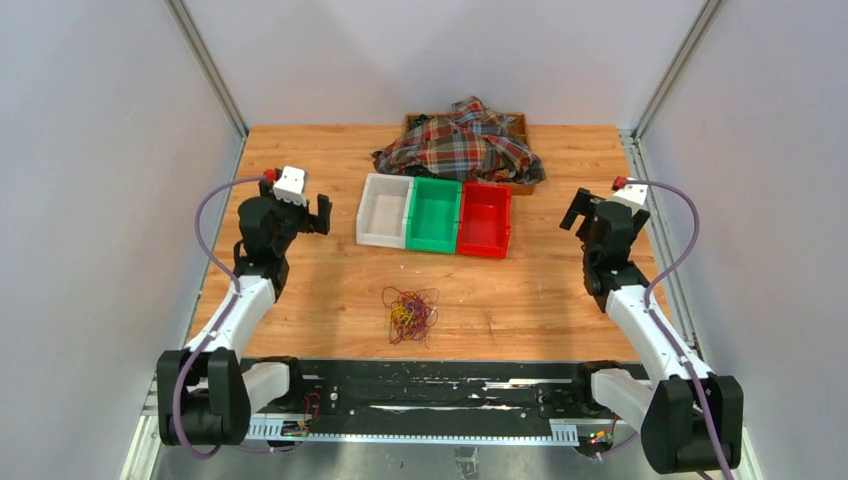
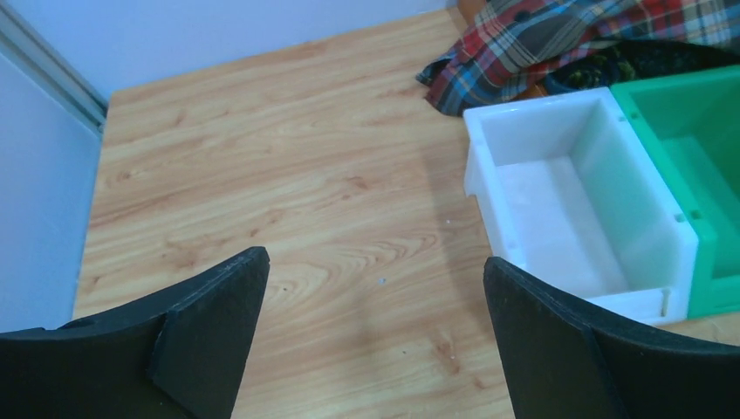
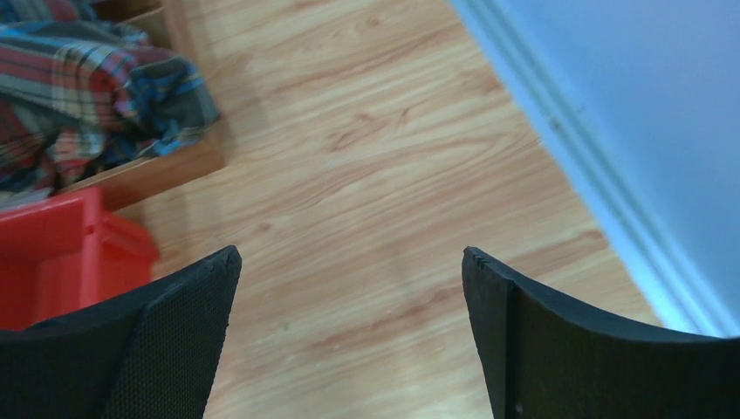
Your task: Untangle the cables
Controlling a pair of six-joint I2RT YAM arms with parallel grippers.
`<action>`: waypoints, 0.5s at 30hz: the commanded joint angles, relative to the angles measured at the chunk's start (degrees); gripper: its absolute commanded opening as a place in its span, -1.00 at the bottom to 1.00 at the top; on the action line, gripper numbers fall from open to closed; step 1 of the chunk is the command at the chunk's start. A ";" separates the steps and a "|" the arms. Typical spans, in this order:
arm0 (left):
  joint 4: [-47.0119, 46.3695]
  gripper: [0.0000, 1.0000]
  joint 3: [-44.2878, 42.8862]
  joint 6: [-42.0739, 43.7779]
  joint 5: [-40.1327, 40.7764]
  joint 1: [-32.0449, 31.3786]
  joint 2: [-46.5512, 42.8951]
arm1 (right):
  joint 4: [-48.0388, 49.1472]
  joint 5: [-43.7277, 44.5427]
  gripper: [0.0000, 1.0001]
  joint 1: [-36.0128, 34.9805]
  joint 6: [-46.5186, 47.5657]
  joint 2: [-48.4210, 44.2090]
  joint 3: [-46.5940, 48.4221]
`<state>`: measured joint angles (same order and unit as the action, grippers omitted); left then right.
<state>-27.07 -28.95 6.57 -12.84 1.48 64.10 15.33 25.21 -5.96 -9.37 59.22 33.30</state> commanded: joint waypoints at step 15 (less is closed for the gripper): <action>64.28 0.96 -27.39 9.03 -20.58 0.19 4.84 | -17.50 -36.57 0.50 -27.31 -17.65 6.32 6.77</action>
<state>27.49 -54.65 13.85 -28.95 1.48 69.82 0.21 -7.60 -25.34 -23.14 63.33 39.99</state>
